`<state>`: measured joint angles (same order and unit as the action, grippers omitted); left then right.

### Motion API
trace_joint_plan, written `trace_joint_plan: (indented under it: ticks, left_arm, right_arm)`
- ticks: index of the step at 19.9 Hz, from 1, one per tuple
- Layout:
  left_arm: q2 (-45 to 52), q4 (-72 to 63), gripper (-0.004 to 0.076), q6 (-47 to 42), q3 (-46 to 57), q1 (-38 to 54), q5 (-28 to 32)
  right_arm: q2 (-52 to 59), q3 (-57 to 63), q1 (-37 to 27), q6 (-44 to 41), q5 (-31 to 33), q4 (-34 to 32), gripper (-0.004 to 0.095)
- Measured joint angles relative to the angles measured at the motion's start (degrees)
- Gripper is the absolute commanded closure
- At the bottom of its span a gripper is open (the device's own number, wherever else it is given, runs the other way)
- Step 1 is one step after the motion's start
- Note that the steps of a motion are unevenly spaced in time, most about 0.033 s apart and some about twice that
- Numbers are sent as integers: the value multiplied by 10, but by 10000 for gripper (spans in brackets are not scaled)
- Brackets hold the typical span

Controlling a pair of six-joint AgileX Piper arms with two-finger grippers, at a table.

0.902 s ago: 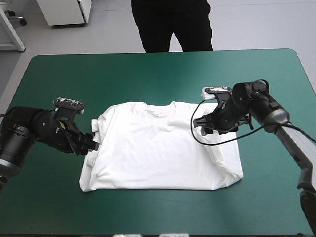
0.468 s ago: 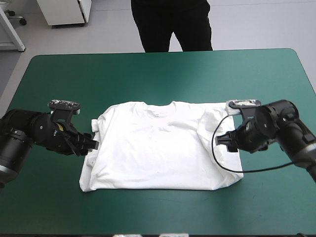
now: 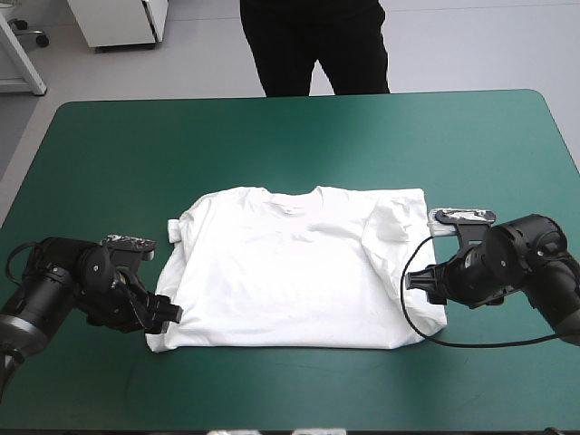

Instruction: Fold the cloth

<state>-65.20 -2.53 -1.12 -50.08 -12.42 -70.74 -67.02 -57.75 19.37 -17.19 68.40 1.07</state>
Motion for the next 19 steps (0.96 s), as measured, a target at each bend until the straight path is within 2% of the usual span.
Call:
trace_joint_plan:
  ticks: [4,9,16,18,19]
  left_arm:
    - [1,-4,213,0,61,0,15]
    - [-2,-15,213,0,108,0,85]
    - [-95,-22,214,-9,112,0,128]
    - [-103,-22,238,-10,115,0,129]
    - [-103,-24,281,-11,116,0,129]
  right_arm:
    - [0,0,0,0,0,0,355]
    - [0,0,0,-2,0,0,355]
    - [0,0,0,-2,0,0,355]
    - [0,0,0,-2,0,0,355]
    - [0,0,0,-2,0,0,354]
